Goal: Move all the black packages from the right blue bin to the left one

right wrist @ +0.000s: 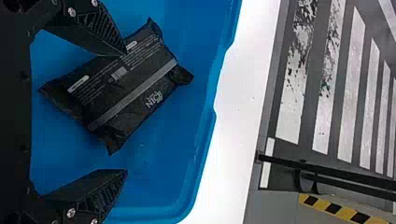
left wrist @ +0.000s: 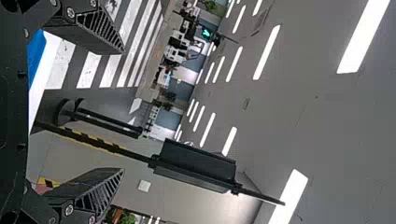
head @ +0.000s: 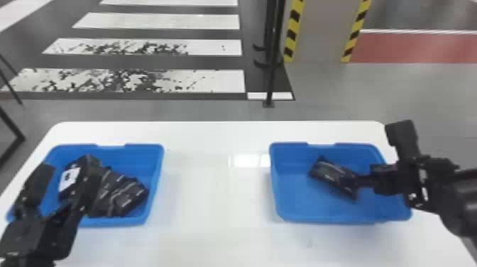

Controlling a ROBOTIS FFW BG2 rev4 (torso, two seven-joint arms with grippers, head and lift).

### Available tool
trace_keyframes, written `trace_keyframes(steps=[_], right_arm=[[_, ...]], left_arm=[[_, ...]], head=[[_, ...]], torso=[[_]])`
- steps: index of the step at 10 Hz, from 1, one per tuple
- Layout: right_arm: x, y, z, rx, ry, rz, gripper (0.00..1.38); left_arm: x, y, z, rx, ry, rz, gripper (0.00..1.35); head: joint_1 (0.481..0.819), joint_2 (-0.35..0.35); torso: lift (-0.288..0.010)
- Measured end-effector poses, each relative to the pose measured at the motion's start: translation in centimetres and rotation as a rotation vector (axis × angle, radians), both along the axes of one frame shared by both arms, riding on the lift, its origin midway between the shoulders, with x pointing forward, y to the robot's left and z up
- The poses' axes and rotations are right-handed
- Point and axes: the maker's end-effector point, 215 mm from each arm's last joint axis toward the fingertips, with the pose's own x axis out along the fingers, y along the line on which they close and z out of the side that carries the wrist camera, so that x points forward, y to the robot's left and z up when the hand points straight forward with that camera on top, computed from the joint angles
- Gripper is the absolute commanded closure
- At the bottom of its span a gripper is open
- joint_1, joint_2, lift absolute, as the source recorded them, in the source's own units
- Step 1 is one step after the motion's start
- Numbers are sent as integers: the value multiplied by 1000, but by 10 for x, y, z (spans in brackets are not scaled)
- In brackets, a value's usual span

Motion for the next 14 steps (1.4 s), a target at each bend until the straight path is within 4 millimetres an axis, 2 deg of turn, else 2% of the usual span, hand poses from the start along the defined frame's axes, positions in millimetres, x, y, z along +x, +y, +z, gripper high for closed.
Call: trace_keyframes(steps=[3,6,7,9,10,14], right_arm=[[5,15,-13,20,19,24,130],[2,8,-25,4,48,13,163],[1,4,-28,-2,60,5,288],[-4,4,-40,27,98,-10,992],[-6,10,-41,44,108,-6,1182],[0,45,-35,168,57,24,1208]], left_arm=[[-1,2,3,-1,-10,7,151],[-2,5,6,-10,-22,14,151],[-2,5,6,-11,-23,15,151],[-1,3,7,-14,-25,12,151],[-1,4,6,-16,-24,12,153],[-3,6,2,-26,-19,18,160]], head=[[695,-1],[695,-4],[695,-7],[695,-12],[695,-6],[695,39]], torso=[[-132],[-132],[-132],[-132],[-132],[-132]])
